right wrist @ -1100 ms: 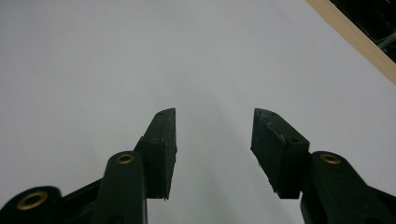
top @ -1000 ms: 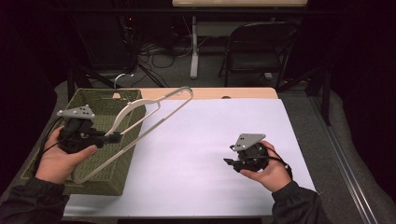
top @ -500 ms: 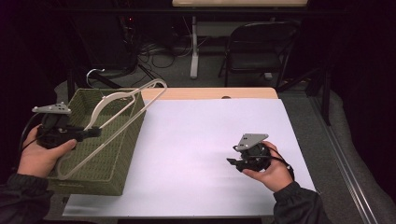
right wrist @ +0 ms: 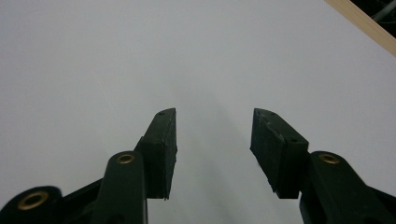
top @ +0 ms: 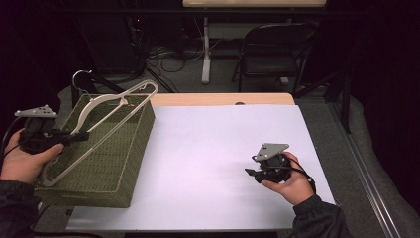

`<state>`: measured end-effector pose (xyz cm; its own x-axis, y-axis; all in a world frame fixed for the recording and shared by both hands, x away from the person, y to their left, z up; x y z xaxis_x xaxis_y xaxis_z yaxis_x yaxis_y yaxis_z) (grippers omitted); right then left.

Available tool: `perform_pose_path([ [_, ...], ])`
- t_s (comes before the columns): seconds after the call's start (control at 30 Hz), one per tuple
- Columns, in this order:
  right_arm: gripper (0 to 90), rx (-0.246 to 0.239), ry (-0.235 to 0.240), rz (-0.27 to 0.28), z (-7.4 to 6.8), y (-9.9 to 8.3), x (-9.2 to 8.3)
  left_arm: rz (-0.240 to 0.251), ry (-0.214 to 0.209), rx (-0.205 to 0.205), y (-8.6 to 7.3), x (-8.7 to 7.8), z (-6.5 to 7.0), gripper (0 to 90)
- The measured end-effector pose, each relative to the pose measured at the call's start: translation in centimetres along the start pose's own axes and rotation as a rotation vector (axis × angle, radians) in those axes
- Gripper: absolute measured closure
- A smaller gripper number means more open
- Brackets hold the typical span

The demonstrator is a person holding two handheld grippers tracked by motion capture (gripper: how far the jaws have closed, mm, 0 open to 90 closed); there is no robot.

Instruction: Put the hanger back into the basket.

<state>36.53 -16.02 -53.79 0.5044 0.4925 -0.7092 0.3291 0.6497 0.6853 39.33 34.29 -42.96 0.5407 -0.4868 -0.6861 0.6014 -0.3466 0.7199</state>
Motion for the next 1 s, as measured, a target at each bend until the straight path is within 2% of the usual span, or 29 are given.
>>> perform_pose_path([
  [0.1, 50.7, 0.0, -0.014, 0.008, 0.2, -0.1, -0.1, -0.004, 0.012, -0.004, -0.3, 0.0, -0.8, 87.1],
  [0.17, 50.7, 0.005, -0.006, 0.009, 0.2, -0.1, -0.1, -0.003, 0.011, 0.001, -0.5, 0.1, -1.2, 87.1],
  [0.33, 50.7, 0.004, -0.007, -0.015, 0.3, -0.4, -0.1, 0.0, 0.02, 0.013, -1.0, 0.4, -2.1, 87.1],
  [0.4, 50.7, 0.006, -0.011, -0.011, 0.3, -0.4, 0.0, -0.001, 0.017, 0.022, -1.3, 0.6, -2.4, 87.1],
  [0.43, 50.7, 0.011, -0.012, 0.013, 0.3, -0.2, 0.2, 0.0, 0.017, 0.021, -1.5, 0.7, -2.5, 87.1],
  [0.47, 50.6, 0.006, -0.008, -0.013, 0.3, -0.4, 0.1, -0.006, 0.018, 0.022, -1.6, 0.8, -2.7, 87.1],
  [0.5, 50.6, 0.004, -0.008, -0.001, 0.2, -0.3, 0.3, -0.008, 0.023, 0.025, -1.8, 0.9, -2.8, 87.1],
  [0.53, 50.7, 0.001, -0.011, -0.018, 0.2, -0.4, 0.2, -0.01, 0.029, 0.026, -1.9, 1.0, -3.0, 87.1],
  [0.6, 50.7, 0.005, -0.014, 0.017, 0.1, -0.2, 0.5, -0.012, 0.035, 0.017, -2.2, 1.1, -3.3, 87.1],
  [0.63, 50.6, 0.0, -0.011, -0.019, 0.1, -0.4, 0.3, -0.011, 0.034, 0.014, -2.3, 1.1, -3.5, 87.1],
  [0.67, 50.6, 0.004, -0.006, -0.004, 0.1, -0.4, 0.5, -0.008, 0.033, 0.01, -2.4, 1.2, -3.6, 87.1],
  [0.8, 50.7, 0.005, -0.007, -0.003, 0.1, -0.5, 0.8, -0.014, 0.022, 0.006, -3.0, 1.3, -4.0, 87.1],
  [0.87, 50.7, 0.011, -0.004, -0.021, 0.0, -0.7, 0.7, -0.013, 0.011, 0.003, -3.2, 1.4, -4.1, 87.1],
  [0.9, 50.7, 0.012, -0.007, -0.008, 0.0, -0.7, 0.8, -0.013, 0.011, -0.002, -3.3, 1.4, -4.2, 87.1],
  [0.93, 50.7, 0.009, -0.007, -0.027, 0.1, -0.8, 0.7, -0.014, 0.011, -0.002, -3.5, 1.5, -4.3, 87.1],
  [0.97, 50.7, 0.014, -0.011, -0.01, 0.1, -0.7, 0.8, -0.014, 0.011, -0.002, -3.6, 1.5, -4.4, 87.1],
  [1.0, 50.7, 0.013, -0.009, -0.023, 0.1, -0.8, 0.7, -0.013, 0.007, -0.002, -3.7, 1.5, -4.4, 87.1],
])
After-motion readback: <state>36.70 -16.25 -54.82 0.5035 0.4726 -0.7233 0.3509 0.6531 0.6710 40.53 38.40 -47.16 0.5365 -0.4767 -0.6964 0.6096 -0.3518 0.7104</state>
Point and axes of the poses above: each handheld gripper's, and its own axes: x roughly forward along the jaws, y roughly out of its top, z roughly to its right, the point moved 9 cm from there along x, roughly forward along the jaws
